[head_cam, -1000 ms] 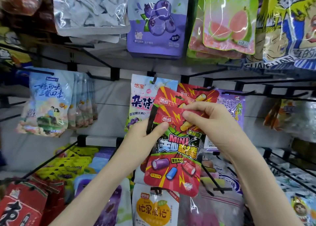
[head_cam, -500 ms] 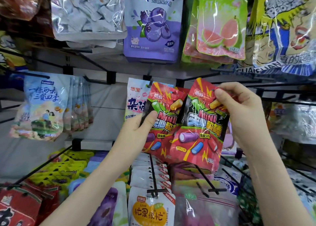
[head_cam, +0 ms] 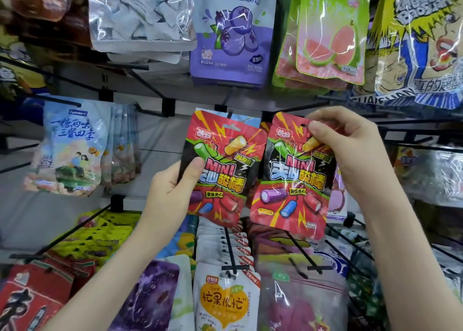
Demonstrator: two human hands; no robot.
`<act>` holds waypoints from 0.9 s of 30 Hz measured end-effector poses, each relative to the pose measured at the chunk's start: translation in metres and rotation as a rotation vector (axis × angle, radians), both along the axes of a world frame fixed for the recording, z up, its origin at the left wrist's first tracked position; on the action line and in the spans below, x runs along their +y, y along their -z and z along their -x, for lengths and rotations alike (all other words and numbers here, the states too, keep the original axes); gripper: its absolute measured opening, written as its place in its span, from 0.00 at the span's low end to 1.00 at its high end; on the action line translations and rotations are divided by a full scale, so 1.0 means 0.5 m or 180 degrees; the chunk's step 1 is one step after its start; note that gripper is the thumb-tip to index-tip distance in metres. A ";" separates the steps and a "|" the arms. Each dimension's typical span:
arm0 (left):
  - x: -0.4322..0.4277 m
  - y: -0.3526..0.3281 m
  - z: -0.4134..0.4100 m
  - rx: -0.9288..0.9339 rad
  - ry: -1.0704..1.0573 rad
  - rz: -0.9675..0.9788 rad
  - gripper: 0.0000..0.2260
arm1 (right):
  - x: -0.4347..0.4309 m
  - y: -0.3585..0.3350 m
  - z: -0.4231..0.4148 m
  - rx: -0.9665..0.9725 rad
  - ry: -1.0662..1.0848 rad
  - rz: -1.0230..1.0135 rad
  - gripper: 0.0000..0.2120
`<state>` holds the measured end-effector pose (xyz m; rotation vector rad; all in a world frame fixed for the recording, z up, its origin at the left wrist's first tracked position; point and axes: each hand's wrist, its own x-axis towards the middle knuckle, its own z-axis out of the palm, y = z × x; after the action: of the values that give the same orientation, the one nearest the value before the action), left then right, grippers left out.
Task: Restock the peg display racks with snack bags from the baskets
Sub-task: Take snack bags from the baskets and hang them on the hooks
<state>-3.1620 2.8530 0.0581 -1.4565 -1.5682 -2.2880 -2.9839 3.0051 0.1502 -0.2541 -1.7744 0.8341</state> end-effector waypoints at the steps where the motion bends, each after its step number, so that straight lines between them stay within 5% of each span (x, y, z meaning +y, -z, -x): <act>1: -0.004 -0.002 -0.005 -0.0021 0.0027 -0.0025 0.13 | 0.002 -0.001 0.001 0.0009 -0.0001 -0.0022 0.07; 8: -0.012 0.006 -0.003 0.0095 0.0032 -0.0094 0.13 | 0.022 -0.004 0.005 -0.0049 -0.0130 0.0174 0.13; 15: -0.012 0.002 -0.012 -0.0004 0.0045 0.0027 0.13 | 0.056 0.007 0.070 -0.0362 0.0814 0.0030 0.08; 20: -0.003 0.006 -0.015 -0.0021 -0.0029 0.0239 0.24 | 0.076 0.026 0.095 -0.0203 0.1558 -0.0483 0.11; 24: 0.004 0.007 -0.019 -0.0026 0.0083 0.0278 0.37 | 0.009 0.059 0.067 0.0666 0.1195 -0.0443 0.05; 27: 0.012 -0.003 -0.039 0.0067 0.0196 0.0294 0.36 | -0.051 0.075 0.043 0.1044 0.0135 -0.0026 0.03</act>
<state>-3.1427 2.8588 0.0596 -1.5654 -1.6676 -2.2526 -3.0056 2.9797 0.1125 -0.1394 -1.4606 0.7892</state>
